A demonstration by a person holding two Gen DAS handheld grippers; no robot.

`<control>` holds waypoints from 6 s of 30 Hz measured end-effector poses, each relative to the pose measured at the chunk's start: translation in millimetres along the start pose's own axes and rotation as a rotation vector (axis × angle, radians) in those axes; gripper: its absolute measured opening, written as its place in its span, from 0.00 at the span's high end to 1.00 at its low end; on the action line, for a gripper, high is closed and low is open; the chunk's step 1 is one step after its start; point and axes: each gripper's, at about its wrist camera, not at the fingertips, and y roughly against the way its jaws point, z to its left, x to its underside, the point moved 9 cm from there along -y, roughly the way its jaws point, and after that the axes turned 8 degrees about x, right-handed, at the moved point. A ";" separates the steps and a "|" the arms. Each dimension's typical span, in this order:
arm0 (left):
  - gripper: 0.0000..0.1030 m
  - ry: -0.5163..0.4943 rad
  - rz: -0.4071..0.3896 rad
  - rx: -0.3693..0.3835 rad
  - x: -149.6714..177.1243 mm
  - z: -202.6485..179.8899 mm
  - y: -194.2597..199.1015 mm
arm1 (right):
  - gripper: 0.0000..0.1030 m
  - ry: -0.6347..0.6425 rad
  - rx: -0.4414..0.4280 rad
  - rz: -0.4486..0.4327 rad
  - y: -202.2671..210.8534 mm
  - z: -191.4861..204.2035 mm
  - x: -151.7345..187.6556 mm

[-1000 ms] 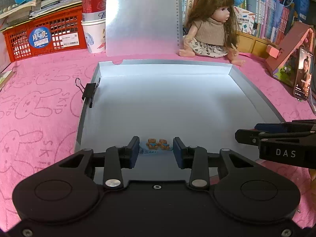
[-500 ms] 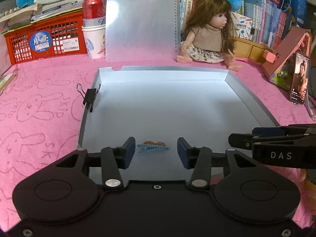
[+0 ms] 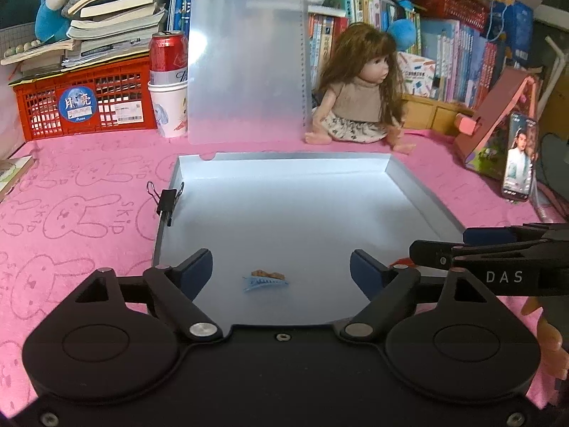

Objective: Organize rigid objects

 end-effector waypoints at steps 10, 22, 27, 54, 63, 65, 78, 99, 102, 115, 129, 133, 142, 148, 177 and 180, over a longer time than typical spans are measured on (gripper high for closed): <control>0.11 0.007 -0.072 0.028 4.4 -1.4 36.9 | 0.06 -0.015 0.006 -0.109 31.5 -6.6 -2.1; 0.09 0.001 -0.091 0.022 27.2 -0.6 64.2 | 0.00 0.038 0.008 -0.179 60.8 -0.3 18.4; 0.09 0.005 -0.062 0.045 41.2 0.1 67.4 | 0.00 0.044 0.016 -0.182 68.8 -2.9 32.4; 0.48 0.029 -0.044 0.046 107.6 -0.2 108.9 | 0.17 0.004 -0.006 -0.229 103.4 1.5 109.5; 0.52 0.045 -0.017 0.006 116.1 5.4 89.0 | 0.44 0.060 0.020 -0.196 91.4 14.5 117.0; 0.53 0.056 -0.011 -0.002 116.3 8.8 83.2 | 0.47 0.042 0.022 -0.185 86.3 12.3 116.2; 0.53 -0.064 -0.076 -0.067 113.4 4.8 63.4 | 0.53 0.062 0.009 -0.209 74.9 12.9 112.9; 0.71 -0.055 -0.097 -0.073 105.5 -4.8 88.6 | 0.75 0.094 0.001 -0.243 94.6 16.3 111.7; 0.71 -0.055 -0.101 -0.071 104.0 -5.9 90.0 | 0.75 0.100 0.003 -0.248 98.0 16.7 111.8; 0.71 -0.052 -0.088 -0.071 106.7 -2.5 87.5 | 0.40 0.119 -0.047 -0.253 78.6 19.8 119.0; 0.71 -0.046 -0.087 -0.061 104.0 -4.3 85.1 | 0.76 0.068 -0.021 -0.286 90.6 19.1 117.9; 0.71 -0.038 -0.090 -0.058 99.8 -4.1 85.6 | 0.76 0.054 -0.011 -0.300 97.5 17.7 108.7; 0.71 -0.052 -0.112 -0.070 74.2 -2.2 86.5 | 0.76 0.006 0.015 -0.293 102.1 12.2 84.8; 0.71 -0.050 -0.109 -0.079 62.5 -1.8 82.8 | 0.76 -0.037 0.027 -0.272 96.8 6.5 75.3; 0.71 0.000 -0.048 -0.019 31.4 -5.5 54.9 | 0.76 -0.069 0.022 -0.245 80.7 6.2 39.9; 0.71 0.002 -0.045 -0.019 24.9 -5.4 50.1 | 0.76 -0.080 0.019 -0.241 77.2 4.5 34.1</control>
